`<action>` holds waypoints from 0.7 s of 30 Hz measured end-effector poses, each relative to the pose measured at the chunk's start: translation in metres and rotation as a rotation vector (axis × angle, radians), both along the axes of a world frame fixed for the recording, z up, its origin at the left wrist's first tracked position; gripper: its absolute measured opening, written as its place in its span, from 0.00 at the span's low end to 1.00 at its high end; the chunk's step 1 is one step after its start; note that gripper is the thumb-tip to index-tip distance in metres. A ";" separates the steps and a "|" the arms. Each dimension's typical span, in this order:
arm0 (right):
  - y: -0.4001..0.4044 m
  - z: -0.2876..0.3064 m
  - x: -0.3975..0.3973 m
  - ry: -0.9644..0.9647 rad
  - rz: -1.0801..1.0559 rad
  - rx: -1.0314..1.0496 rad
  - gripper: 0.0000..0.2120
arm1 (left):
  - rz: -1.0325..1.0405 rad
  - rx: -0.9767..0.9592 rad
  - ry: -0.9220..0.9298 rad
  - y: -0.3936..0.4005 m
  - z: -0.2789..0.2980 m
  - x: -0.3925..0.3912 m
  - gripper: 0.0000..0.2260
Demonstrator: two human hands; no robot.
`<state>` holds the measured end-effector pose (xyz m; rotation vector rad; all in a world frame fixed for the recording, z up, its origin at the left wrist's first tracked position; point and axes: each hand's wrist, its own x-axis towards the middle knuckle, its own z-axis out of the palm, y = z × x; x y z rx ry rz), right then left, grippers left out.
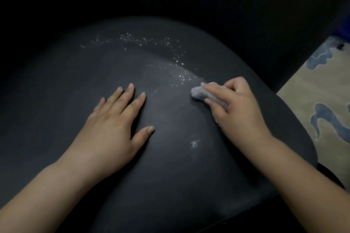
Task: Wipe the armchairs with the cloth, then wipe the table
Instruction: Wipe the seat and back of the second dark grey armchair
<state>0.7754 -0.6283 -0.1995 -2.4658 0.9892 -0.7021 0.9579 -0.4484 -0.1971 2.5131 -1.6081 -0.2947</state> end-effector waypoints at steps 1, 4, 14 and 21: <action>0.014 -0.002 0.002 -0.015 0.037 -0.002 0.16 | 0.005 -0.007 0.002 0.000 -0.001 0.000 0.38; 0.067 -0.006 0.005 0.003 0.292 0.019 0.19 | 0.013 -0.026 0.004 -0.001 -0.004 0.000 0.35; 0.078 -0.005 0.002 0.000 0.291 0.021 0.19 | 0.012 -0.035 0.065 0.000 -0.002 0.003 0.40; 0.032 -0.002 -0.012 0.000 0.102 -0.016 0.19 | -0.001 -0.053 0.090 0.001 -0.003 0.006 0.39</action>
